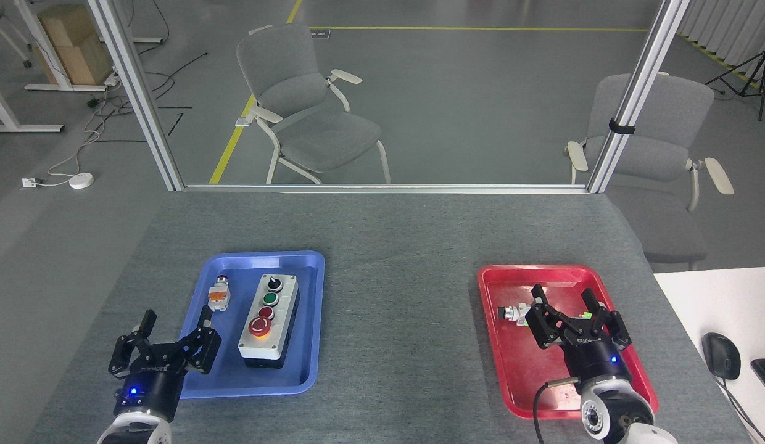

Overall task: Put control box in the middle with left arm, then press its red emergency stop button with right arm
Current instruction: 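Lower the left gripper onto the near edge of the grey control box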

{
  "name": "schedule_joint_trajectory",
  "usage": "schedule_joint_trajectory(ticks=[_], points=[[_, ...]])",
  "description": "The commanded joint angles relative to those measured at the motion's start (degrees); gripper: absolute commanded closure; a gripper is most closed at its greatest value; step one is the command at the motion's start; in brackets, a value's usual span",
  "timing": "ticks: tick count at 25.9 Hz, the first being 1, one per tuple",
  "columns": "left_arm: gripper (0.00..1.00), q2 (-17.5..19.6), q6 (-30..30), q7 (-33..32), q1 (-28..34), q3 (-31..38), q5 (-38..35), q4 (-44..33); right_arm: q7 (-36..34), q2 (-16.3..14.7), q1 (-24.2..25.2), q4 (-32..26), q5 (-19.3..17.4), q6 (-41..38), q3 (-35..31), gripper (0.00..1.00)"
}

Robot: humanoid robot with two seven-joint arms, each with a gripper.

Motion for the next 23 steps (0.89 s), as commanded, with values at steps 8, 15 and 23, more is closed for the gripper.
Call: schedule_joint_trajectory(ticks=[8,15,23], points=[[0.01,-0.2,-1.3,-0.2,0.4,-0.1,0.0,-1.6,0.0,0.0,-0.1,0.0,0.0,0.0,0.0,0.00],[0.01,-0.8,-7.7,0.2,6.9,-2.0,-0.4,-6.6,0.0,-0.5,0.1,-0.1,0.0,0.0,0.0,0.00],[0.01,-1.7,0.6,-2.5,8.0,-11.7,-7.3,-5.2,0.0,-0.6,0.2,0.0,0.0,0.0,0.0,0.00]])
